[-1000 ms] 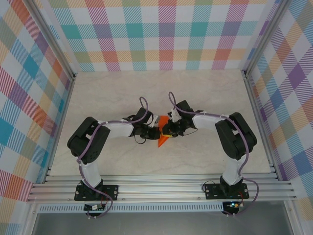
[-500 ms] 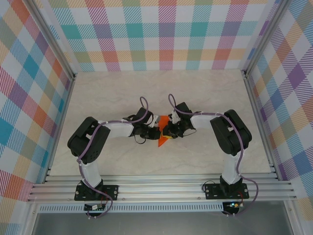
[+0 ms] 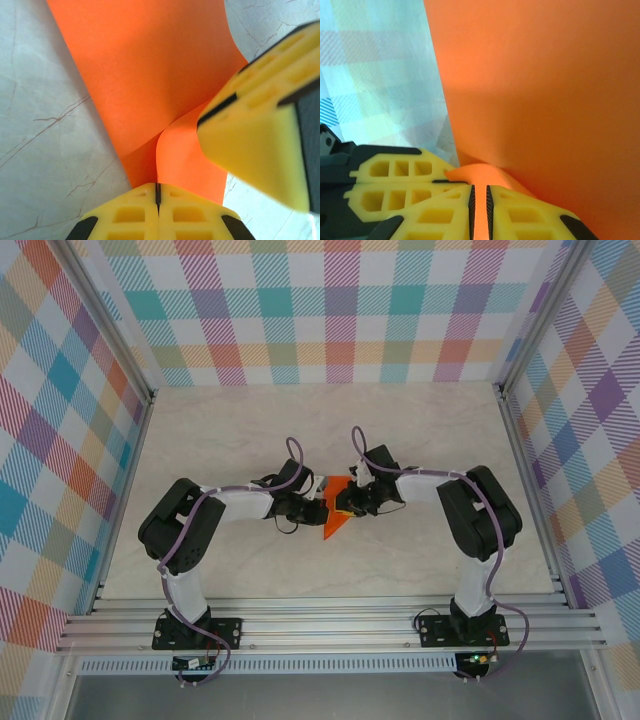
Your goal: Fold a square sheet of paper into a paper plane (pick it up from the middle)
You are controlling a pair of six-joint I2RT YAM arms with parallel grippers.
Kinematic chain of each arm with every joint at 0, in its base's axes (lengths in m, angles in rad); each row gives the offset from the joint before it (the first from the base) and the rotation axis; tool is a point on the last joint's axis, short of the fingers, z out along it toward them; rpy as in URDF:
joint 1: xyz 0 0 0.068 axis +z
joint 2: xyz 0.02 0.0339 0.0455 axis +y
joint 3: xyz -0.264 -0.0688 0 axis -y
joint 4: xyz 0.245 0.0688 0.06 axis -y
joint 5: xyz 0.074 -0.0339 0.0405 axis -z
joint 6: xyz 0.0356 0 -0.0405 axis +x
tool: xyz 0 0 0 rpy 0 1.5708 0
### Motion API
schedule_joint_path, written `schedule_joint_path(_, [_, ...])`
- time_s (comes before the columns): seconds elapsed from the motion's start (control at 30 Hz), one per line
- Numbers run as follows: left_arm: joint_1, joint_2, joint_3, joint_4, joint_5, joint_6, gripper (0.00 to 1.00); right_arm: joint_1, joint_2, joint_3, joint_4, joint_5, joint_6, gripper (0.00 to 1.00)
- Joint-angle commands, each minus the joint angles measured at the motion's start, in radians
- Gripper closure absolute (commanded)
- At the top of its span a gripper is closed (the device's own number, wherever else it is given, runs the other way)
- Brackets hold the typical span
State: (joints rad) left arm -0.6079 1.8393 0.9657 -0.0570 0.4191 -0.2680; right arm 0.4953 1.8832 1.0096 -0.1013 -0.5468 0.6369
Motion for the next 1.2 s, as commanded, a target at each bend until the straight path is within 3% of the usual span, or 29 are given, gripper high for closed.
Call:
schedule_joint_path(0.0, [0.016, 0.015, 0.009, -0.054, 0.0, 0.022, 0.95, -0.015, -0.002, -0.03, 0.05, 0.005, 0.019, 0.84])
schedule_joint_path(0.27, [0.016, 0.021, 0.014, -0.057, 0.004, 0.027, 0.96, -0.052, 0.069, -0.073, 0.097, 0.018, 0.029, 0.85])
schedule_joint_path(0.57, [0.016, 0.018, 0.014, -0.06, 0.01, 0.025, 0.97, -0.084, -0.024, -0.056, 0.063, 0.003, 0.015, 0.84])
schedule_joint_path(0.87, [0.016, 0.018, 0.016, -0.055, 0.014, 0.015, 0.97, -0.087, 0.069, -0.067, 0.075, 0.042, 0.018, 0.84])
schedule_joint_path(1.17, [0.025, 0.021, 0.009, -0.039, 0.026, -0.005, 0.97, -0.078, -0.149, -0.102, 0.001, 0.037, -0.023, 0.83])
